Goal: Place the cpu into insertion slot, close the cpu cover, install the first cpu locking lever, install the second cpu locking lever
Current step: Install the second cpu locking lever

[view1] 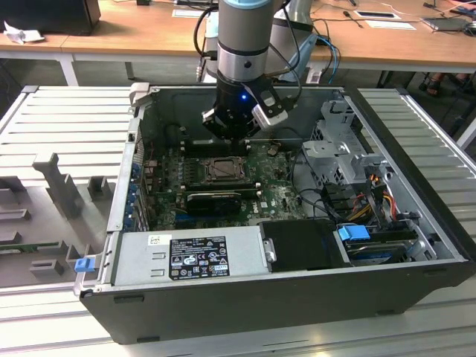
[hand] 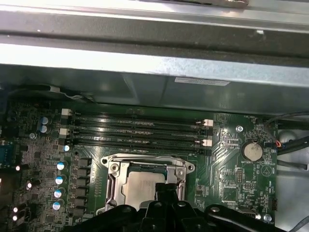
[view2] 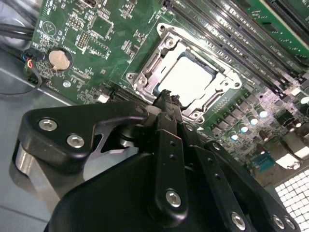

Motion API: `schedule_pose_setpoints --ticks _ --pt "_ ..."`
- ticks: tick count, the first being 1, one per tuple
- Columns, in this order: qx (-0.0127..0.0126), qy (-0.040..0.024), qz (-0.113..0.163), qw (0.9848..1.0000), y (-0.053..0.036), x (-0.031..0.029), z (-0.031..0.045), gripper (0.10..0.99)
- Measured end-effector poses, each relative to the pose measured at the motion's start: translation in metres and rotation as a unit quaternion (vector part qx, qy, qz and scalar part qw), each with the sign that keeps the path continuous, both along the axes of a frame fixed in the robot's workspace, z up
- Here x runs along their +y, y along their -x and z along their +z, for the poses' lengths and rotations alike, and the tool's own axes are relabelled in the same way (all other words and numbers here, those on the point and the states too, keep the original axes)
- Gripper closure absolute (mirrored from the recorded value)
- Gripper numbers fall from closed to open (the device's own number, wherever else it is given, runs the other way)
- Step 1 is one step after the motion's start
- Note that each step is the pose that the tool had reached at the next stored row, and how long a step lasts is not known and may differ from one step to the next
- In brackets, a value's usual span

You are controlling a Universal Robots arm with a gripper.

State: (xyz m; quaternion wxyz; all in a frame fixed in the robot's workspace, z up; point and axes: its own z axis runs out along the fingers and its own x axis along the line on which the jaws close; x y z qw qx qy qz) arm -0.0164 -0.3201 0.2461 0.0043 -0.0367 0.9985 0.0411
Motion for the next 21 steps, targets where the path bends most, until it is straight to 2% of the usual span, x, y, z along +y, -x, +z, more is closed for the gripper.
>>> schedule_pose_setpoints --ticks 15,21 --pt "0.0000 0.0000 0.000 1.0000 0.0000 -0.0096 0.0002 0.980" --pt "0.0000 0.0000 0.000 1.0000 0.0000 -0.0101 0.0098 0.980"
